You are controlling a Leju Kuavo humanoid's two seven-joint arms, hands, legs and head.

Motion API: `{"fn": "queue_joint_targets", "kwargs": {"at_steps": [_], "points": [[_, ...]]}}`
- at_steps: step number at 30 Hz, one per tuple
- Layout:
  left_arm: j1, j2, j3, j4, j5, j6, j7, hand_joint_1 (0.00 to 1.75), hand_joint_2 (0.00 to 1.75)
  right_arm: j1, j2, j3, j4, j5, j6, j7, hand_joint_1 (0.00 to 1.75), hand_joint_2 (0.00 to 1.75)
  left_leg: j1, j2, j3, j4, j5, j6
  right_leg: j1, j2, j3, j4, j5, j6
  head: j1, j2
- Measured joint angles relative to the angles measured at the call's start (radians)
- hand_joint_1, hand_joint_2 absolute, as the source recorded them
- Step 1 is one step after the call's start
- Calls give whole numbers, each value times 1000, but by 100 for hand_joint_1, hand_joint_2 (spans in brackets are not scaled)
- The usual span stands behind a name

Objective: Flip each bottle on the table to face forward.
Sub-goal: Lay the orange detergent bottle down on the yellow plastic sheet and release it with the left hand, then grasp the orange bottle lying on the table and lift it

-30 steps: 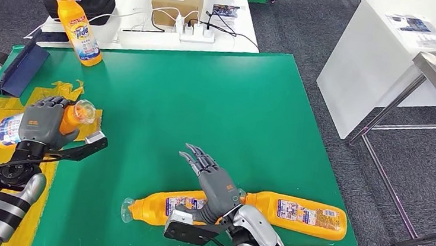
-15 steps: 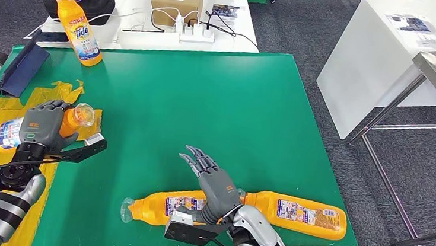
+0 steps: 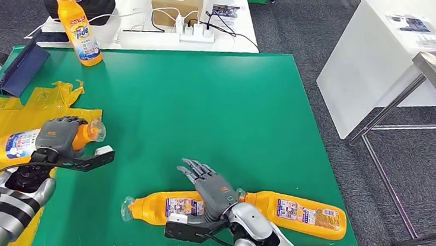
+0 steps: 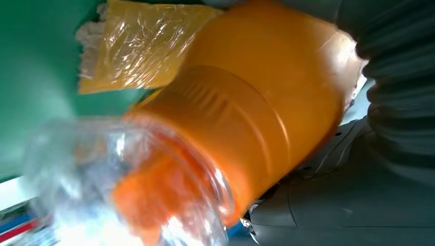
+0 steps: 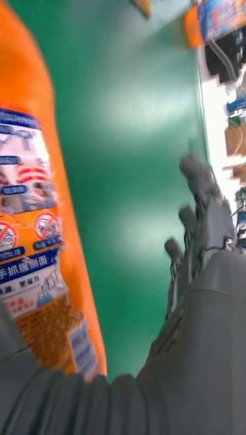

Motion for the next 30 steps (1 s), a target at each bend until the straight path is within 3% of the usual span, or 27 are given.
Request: {"fn": "queue_joint_targets", "kwargs": {"at_steps": [1, 6, 11, 30], "points": [[-13, -18, -2, 26, 7, 3, 38, 0, 0, -6, -1, 10, 22, 26, 5, 25, 0, 175, 0, 0, 0, 0, 0, 0, 0, 0, 0, 0, 0, 0, 0, 0], [-88, -106, -6, 120, 6, 29, 173, 0, 0, -72, 0, 55, 162, 128, 52, 112, 0, 175, 0, -1, 1, 0, 1, 2, 0, 0, 2, 0, 1, 1, 0, 0], [-131, -149, -12, 162, -2, 46, 190, 0, 0, -126, 5, 79, 253, 136, 54, 109, 0, 175, -1, 3, 6, 0, 0, 0, 0, 5, 4, -1, 2, -2, 0, 0], [-142, -174, -14, 182, 1, 65, 178, 0, 0, -149, 5, 91, 295, 136, 54, 102, 0, 175, 0, 4, 12, -1, 0, -2, 0, 7, 0, -1, 0, -2, 0, 0]]}}
